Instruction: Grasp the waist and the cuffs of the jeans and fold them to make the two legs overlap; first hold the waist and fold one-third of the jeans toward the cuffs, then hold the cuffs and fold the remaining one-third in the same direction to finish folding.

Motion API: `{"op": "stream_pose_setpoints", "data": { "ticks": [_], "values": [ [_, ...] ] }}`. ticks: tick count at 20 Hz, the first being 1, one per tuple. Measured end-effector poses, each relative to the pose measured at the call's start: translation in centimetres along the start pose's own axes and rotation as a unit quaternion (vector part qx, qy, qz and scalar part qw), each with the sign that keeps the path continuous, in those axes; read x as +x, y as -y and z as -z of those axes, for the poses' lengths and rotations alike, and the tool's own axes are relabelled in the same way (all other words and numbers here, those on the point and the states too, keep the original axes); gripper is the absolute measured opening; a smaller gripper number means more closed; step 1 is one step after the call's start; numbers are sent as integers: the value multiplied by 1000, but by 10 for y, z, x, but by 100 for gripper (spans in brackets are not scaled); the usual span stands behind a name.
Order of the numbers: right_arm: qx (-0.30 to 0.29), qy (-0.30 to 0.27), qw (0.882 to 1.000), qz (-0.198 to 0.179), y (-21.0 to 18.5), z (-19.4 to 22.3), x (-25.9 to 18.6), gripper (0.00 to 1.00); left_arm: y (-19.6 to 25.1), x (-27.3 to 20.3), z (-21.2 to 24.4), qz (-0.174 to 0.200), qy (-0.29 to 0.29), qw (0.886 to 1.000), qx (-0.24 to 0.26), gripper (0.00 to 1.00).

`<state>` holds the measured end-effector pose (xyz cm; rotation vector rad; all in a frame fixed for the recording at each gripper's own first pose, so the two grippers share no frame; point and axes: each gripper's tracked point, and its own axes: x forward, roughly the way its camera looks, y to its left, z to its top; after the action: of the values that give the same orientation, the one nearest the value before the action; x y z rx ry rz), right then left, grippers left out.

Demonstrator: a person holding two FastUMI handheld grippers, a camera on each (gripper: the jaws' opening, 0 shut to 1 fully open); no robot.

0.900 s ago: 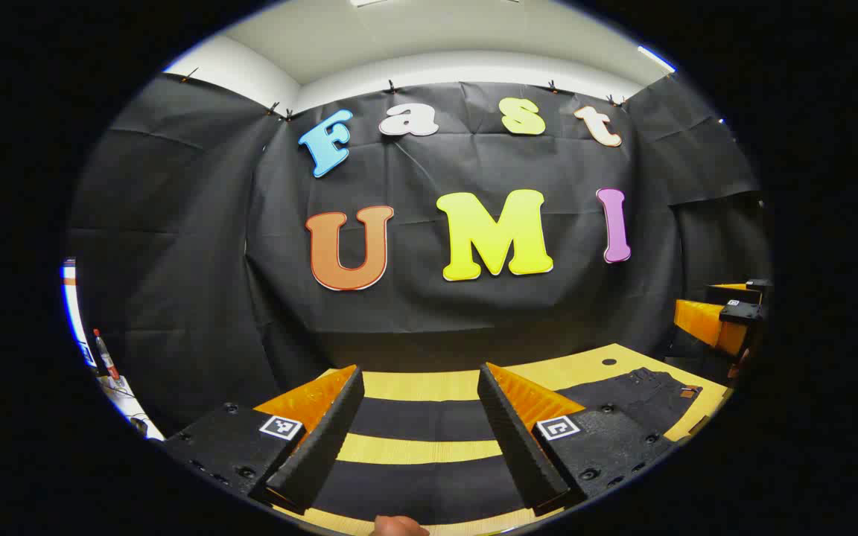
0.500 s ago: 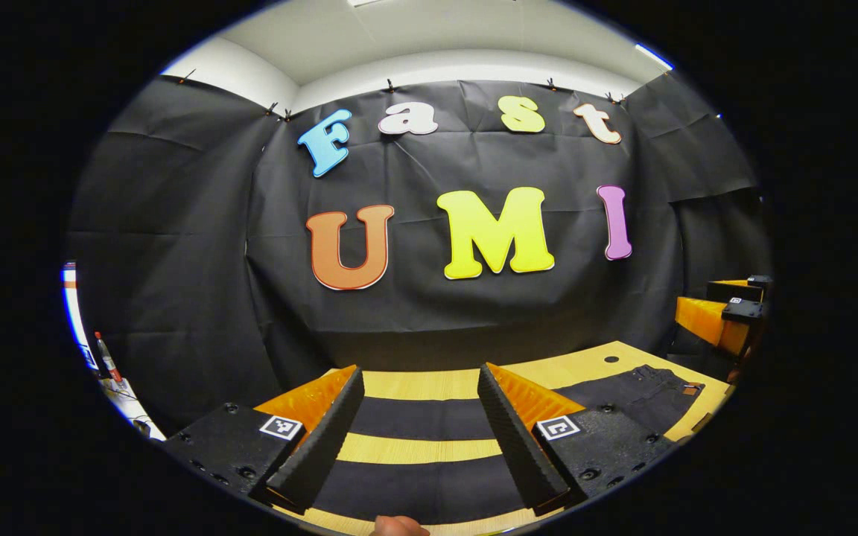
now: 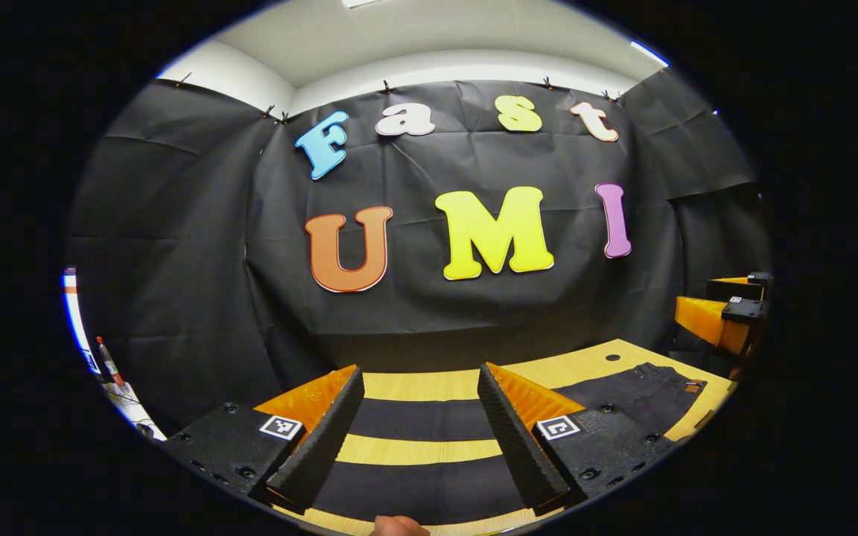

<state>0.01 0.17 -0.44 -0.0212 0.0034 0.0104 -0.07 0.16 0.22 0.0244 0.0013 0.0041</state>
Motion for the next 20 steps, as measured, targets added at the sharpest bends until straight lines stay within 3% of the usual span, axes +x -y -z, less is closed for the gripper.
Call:
{"op": "stream_pose_setpoints", "data": {
  "ticks": [3, 5, 6, 7, 9, 12, 14, 15, 18, 20],
  "values": [
    [5, -11, 1000, 1, 3, 8, 3, 93, -3, 1, 8, -3, -13, 1000, -3, 99],
    [38, -44, 998, 7, 11, 26, 5, 97, -5, 0, 27, -2, -43, 999, -29, 100],
    [67, -69, 995, 18, 19, 38, 6, 93, -6, 1, 41, -3, -72, 996, -51, 100],
    [100, -95, 990, 34, 30, 50, 7, 97, -8, 1, 58, -8, -108, 991, -79, 100],
    [165, -139, 974, 74, 63, 78, 9, 93, -15, -8, 95, -26, -172, 974, -147, 100],
    [248, -201, 939, 130, 114, 118, 11, 97, -49, -18, 134, -72, -233, 938, -246, 100],
    [297, -239, 911, 157, 143, 146, 13, 98, -65, -23, 162, -94, -268, 908, -309, 99],
    [330, -255, 894, 162, 153, 159, 11, 97, -69, -27, 175, -105, -285, 888, -345, 98],
    [414, -299, 838, 192, 179, 192, 3, 97, -74, -38, 213, -131, -342, 810, -457, 99],
    [423, -308, 825, 217, 202, 212, 0, 97, -84, -40, 233, -164, -353, 778, -493, 99]
  ]
}}
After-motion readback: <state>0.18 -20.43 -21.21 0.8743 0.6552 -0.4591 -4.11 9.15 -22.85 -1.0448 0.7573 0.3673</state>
